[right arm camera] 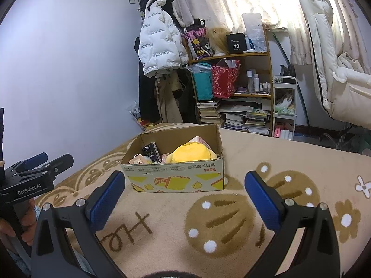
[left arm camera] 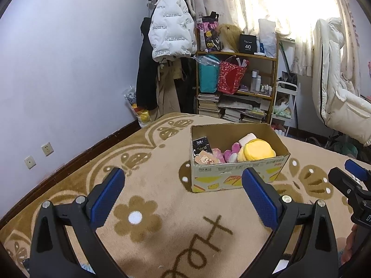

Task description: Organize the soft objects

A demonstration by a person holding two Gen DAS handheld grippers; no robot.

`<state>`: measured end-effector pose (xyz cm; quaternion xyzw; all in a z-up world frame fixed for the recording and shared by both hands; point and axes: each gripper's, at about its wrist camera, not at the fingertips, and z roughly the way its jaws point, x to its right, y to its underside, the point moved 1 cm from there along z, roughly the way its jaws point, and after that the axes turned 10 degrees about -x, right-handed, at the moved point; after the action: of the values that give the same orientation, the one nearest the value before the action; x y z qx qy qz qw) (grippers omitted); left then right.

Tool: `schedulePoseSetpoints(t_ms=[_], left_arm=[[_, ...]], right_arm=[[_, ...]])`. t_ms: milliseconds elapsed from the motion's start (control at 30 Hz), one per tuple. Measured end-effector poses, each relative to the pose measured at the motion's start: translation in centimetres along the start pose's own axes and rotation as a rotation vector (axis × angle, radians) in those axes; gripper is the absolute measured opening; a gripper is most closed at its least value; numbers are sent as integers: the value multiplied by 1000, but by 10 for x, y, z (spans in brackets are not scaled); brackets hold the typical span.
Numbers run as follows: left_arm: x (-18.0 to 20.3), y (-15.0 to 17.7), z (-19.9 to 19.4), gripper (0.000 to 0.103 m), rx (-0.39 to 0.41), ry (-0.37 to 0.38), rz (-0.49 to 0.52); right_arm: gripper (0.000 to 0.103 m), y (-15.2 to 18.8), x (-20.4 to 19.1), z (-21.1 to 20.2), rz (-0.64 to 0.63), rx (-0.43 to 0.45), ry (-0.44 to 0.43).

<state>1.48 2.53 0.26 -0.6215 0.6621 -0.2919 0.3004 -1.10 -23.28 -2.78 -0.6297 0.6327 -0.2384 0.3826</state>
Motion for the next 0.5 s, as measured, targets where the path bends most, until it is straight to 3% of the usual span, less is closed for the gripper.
schedulePoseSetpoints(t_ms=[500], left_arm=[[0,0,1,100,-7,-7,1]], right_arm=[[103,2,-2,3,0,-11,-11]])
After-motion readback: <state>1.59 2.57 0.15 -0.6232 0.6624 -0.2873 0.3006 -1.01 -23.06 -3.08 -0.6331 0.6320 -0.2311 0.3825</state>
